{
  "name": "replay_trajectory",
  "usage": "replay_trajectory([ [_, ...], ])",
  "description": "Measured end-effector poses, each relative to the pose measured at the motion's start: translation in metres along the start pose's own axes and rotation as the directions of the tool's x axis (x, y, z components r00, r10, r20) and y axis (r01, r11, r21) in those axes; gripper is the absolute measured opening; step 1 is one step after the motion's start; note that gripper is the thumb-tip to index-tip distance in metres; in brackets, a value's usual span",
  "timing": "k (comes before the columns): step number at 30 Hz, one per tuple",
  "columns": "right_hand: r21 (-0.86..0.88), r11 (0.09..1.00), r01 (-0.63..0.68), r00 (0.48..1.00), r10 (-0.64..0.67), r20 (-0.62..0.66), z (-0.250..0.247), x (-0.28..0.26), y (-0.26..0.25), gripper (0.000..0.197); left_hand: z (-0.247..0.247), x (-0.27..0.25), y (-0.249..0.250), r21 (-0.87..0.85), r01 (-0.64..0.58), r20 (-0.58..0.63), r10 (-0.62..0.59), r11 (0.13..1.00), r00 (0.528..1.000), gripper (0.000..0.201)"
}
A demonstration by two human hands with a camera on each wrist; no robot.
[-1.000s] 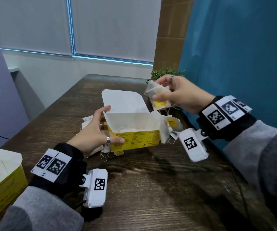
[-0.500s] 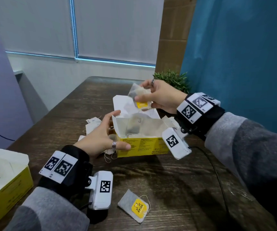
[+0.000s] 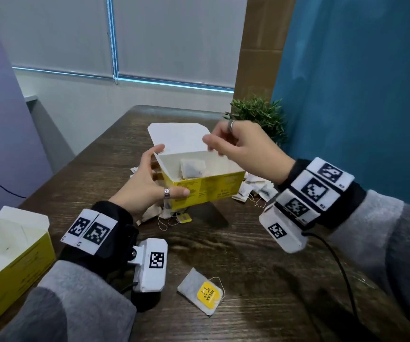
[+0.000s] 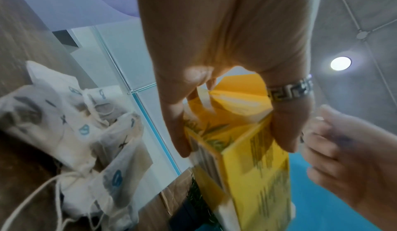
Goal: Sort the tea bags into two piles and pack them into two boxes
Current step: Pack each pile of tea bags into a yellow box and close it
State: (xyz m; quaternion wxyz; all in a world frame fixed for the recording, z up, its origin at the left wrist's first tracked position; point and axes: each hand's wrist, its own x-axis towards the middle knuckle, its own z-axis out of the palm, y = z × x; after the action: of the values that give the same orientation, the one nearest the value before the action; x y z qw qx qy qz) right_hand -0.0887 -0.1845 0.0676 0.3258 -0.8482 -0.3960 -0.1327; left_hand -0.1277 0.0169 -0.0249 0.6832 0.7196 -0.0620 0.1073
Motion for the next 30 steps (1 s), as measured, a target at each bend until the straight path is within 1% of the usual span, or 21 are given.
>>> replay_trajectory([
  [1,0.113,0.992,-0.053,0.985,0.034,0.168,0.001,-0.007,-0.005,0.027,-0.001,0.001,0.000,0.002,-0.005,-0.027,0.005,1.000,1.000,0.119],
  [2,0.164,0.978,-0.132,0.924,0.062,0.376,0.005,-0.015,-0.007,0.028,-0.003,0.002,0.000,-0.003,-0.008,-0.055,0.008,1.000,0.998,0.121],
  [3,0.159,0.968,-0.192,0.829,0.073,0.555,0.012,-0.022,-0.006,0.025,-0.004,0.002,-0.001,-0.008,-0.010,-0.081,0.009,1.000,0.997,0.122],
  [4,0.108,0.974,-0.201,0.732,0.076,0.677,0.021,-0.028,-0.003,0.020,-0.005,0.003,-0.001,-0.006,-0.016,-0.099,0.016,1.000,0.995,0.120],
  [5,0.048,0.984,-0.171,0.662,0.079,0.745,0.031,-0.034,0.000,0.020,-0.006,0.003,0.000,0.003,-0.024,-0.111,0.024,1.000,0.994,0.118],
  [7,-0.022,0.990,-0.140,0.558,0.097,0.824,0.055,-0.045,0.004,0.037,-0.007,0.003,0.000,0.009,-0.026,-0.121,0.027,1.000,0.992,0.116],
  [8,-0.029,0.987,-0.157,0.521,0.107,0.847,0.065,-0.051,0.005,0.047,-0.007,0.002,0.000,0.005,-0.021,-0.124,0.022,1.000,0.992,0.115],
  [9,-0.025,0.985,-0.169,0.501,0.107,0.859,0.073,-0.055,0.005,0.052,-0.008,0.002,0.001,-0.002,-0.014,-0.125,0.014,1.000,0.992,0.115],
  [11,-0.015,0.989,-0.146,0.481,0.084,0.873,0.084,-0.063,0.007,0.048,-0.008,0.002,0.000,-0.021,-0.003,-0.123,0.001,1.000,0.992,0.117],
  [14,0.001,0.995,-0.097,0.447,0.042,0.893,0.084,-0.066,0.009,0.028,-0.010,0.002,-0.001,-0.012,0.003,-0.111,-0.004,1.000,0.994,0.127],
  [15,0.020,0.994,-0.108,0.446,0.030,0.895,0.081,-0.065,0.011,0.023,-0.010,0.002,-0.001,-0.001,0.009,-0.110,-0.009,1.000,0.994,0.128],
  [17,0.090,0.974,-0.207,0.463,0.016,0.886,0.071,-0.060,0.024,0.018,-0.009,0.002,0.000,0.010,0.006,-0.134,-0.005,1.000,0.991,0.114],
  [19,0.140,0.921,-0.364,0.518,0.075,0.852,0.054,-0.047,0.048,0.024,-0.010,0.003,0.001,0.016,-0.001,-0.150,0.003,1.000,0.989,0.105],
  [20,0.122,0.902,-0.414,0.571,0.153,0.806,0.043,-0.039,0.062,0.024,-0.011,0.003,0.001,0.021,-0.001,-0.155,0.005,1.000,0.988,0.104],
  [22,0.073,0.868,-0.491,0.690,0.336,0.641,0.018,-0.020,0.095,0.017,-0.012,0.003,0.001,0.023,-0.005,-0.160,0.008,1.000,0.987,0.104],
  [23,0.069,0.836,-0.545,0.728,0.431,0.533,0.006,-0.012,0.112,0.013,-0.012,0.003,0.001,0.017,-0.008,-0.163,0.010,1.000,0.987,0.104],
  [24,0.078,0.793,-0.604,0.739,0.521,0.427,-0.004,-0.004,0.125,0.011,-0.013,0.004,0.000,0.016,-0.007,-0.162,0.010,1.000,0.987,0.105],
  [25,0.090,0.741,-0.666,0.722,0.608,0.329,-0.012,0.002,0.140,0.013,-0.013,0.004,0.000,0.017,-0.007,-0.161,0.010,1.000,0.987,0.106],
  [27,0.125,0.619,-0.775,0.631,0.748,0.208,-0.019,0.010,0.162,0.019,-0.013,0.004,0.000,0.021,-0.005,-0.147,0.008,1.000,0.989,0.111],
  [28,0.106,0.577,-0.810,0.586,0.789,0.185,-0.018,0.012,0.172,0.019,-0.014,0.004,-0.001,0.024,-0.004,-0.137,0.007,1.000,0.991,0.118],
  [30,-0.029,0.550,-0.834,0.536,0.822,0.191,-0.012,0.012,0.186,0.018,-0.014,0.004,-0.003,0.028,0.005,-0.115,-0.001,1.000,0.993,0.128],
])
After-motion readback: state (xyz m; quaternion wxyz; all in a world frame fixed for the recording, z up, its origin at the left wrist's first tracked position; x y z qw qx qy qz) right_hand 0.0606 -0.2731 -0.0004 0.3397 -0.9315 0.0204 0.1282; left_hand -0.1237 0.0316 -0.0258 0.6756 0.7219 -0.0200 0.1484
